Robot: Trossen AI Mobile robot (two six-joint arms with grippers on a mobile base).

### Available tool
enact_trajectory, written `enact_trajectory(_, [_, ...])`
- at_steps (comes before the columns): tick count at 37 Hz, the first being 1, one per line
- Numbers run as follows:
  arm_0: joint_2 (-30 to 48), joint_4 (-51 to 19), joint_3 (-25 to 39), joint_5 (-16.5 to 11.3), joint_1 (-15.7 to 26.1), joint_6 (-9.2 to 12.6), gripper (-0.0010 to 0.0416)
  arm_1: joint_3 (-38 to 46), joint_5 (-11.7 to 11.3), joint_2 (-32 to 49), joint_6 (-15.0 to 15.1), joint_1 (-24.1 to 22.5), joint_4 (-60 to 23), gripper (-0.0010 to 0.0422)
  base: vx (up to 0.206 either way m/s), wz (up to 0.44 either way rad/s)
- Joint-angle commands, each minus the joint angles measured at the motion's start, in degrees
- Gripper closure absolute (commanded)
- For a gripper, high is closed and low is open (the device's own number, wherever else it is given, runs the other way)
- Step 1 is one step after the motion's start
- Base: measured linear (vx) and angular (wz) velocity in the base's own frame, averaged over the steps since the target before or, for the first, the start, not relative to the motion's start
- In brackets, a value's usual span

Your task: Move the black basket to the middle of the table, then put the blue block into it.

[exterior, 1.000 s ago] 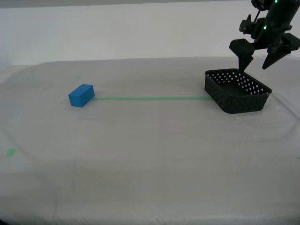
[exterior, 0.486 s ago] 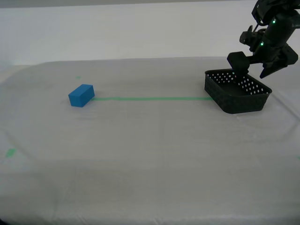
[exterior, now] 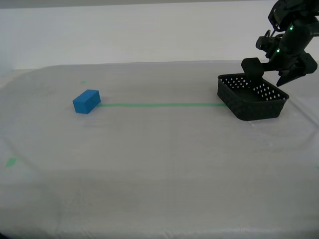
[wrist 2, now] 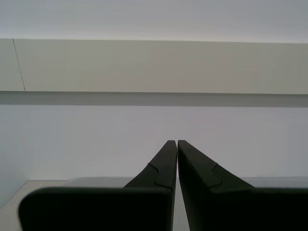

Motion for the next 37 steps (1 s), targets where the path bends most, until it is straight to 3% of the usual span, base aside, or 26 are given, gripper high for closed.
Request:
enact_trajectory(1, [0.0, -0.1, 0.0, 0.2, 0.0, 0.0, 0.0012, 0.0, 0.1, 0.0, 0.1, 0.0, 0.3, 0.0412, 0.000, 0.000])
enact_trajectory(6, [0.0, -0.3, 0.0, 0.2, 0.0, -0.9, 0.0013, 0.0, 0.1, 0.0, 0.1, 0.0, 0.3, 0.0412, 0.000, 0.000])
enact_trajectory(35, [-0.1, 1.7, -4.3, 0.2, 0.0, -0.9, 0.0013, 0.0, 0.1, 0.0, 0.1, 0.0, 0.3, 0.0412, 0.000, 0.000])
enact_trajectory(37, [-0.1, 1.6, -4.3, -0.5, 0.0, -2.0, 0.0012, 0.0, 0.1, 0.0, 0.1, 0.0, 0.3, 0.0412, 0.000, 0.000])
